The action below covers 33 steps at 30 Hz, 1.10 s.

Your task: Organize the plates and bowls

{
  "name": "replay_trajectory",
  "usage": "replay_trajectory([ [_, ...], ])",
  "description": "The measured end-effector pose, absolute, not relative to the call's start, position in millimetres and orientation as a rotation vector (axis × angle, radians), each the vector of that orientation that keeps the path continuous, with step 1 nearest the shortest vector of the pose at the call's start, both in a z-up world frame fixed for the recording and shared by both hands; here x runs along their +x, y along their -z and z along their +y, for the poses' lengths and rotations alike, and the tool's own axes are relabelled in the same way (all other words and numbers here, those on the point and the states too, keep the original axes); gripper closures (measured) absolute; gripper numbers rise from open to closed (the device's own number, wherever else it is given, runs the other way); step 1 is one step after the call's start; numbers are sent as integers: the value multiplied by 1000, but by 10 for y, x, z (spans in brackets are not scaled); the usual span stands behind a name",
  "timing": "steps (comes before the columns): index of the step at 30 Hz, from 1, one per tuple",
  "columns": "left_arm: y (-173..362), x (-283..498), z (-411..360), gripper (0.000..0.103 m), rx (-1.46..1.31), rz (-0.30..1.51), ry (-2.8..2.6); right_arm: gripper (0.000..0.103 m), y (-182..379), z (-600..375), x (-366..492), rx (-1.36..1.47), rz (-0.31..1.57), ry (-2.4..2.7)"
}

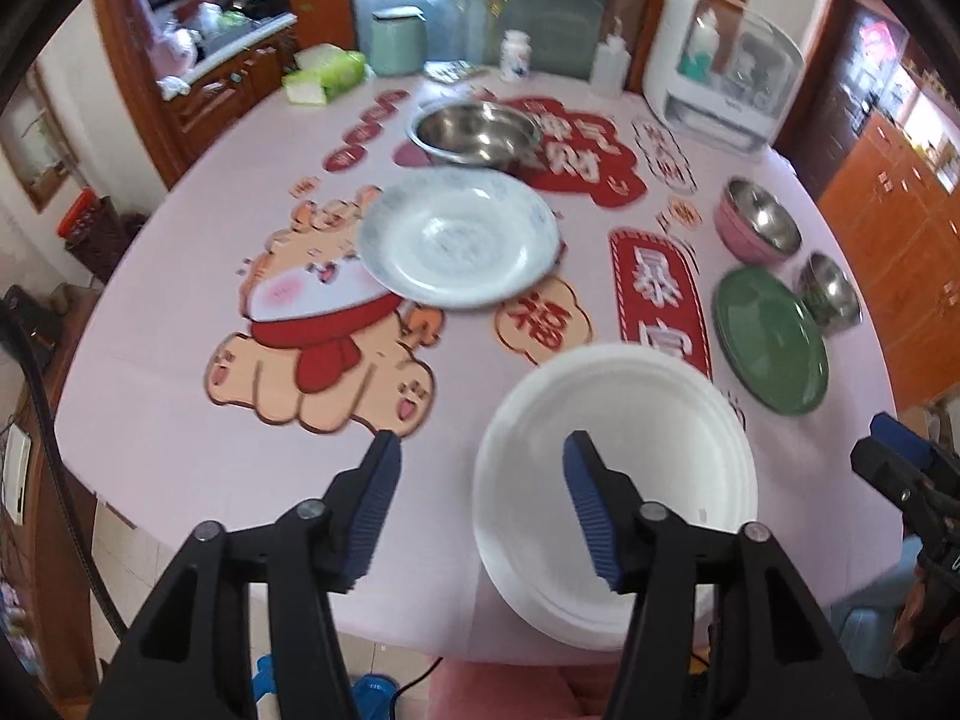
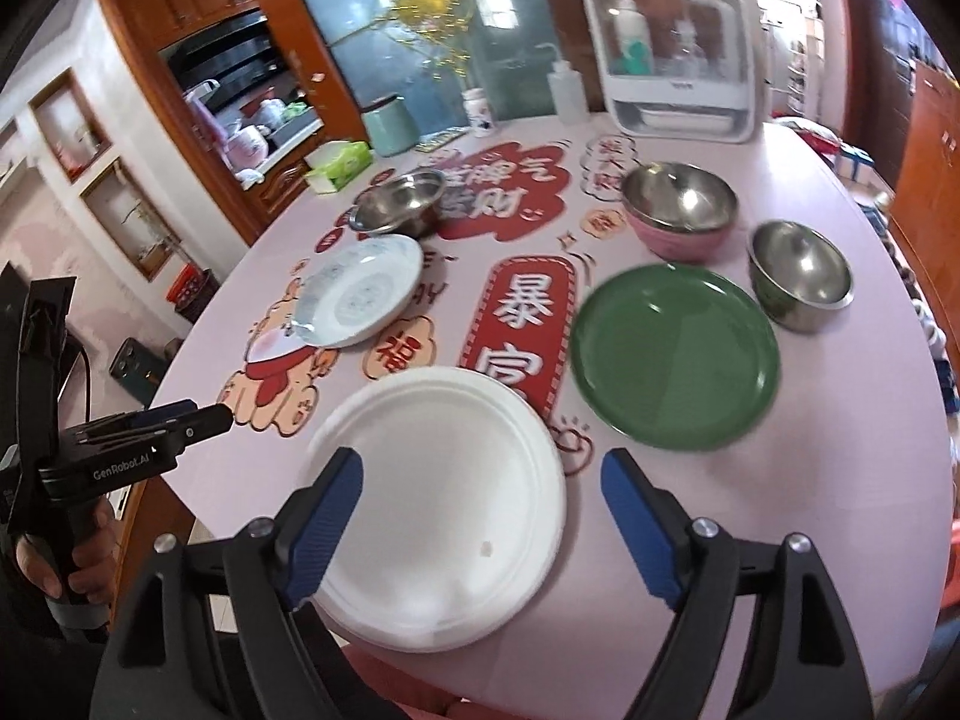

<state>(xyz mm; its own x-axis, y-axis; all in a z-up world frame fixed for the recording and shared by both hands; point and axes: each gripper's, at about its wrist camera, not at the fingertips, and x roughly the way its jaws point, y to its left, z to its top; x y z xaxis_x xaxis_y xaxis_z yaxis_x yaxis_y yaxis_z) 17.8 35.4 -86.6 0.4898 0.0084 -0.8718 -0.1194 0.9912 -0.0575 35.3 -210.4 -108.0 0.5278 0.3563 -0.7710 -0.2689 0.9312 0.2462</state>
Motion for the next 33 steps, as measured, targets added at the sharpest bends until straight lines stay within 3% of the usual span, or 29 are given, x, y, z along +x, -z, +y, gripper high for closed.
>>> replay_trajectory([
  [11,622,139,771,31,-175,951,-135,21,1061,-1667,528,62,947,-453],
  [33,951,1218,1746,31,-135,1107,26,21,1280,-714,1134,202,987,-289],
])
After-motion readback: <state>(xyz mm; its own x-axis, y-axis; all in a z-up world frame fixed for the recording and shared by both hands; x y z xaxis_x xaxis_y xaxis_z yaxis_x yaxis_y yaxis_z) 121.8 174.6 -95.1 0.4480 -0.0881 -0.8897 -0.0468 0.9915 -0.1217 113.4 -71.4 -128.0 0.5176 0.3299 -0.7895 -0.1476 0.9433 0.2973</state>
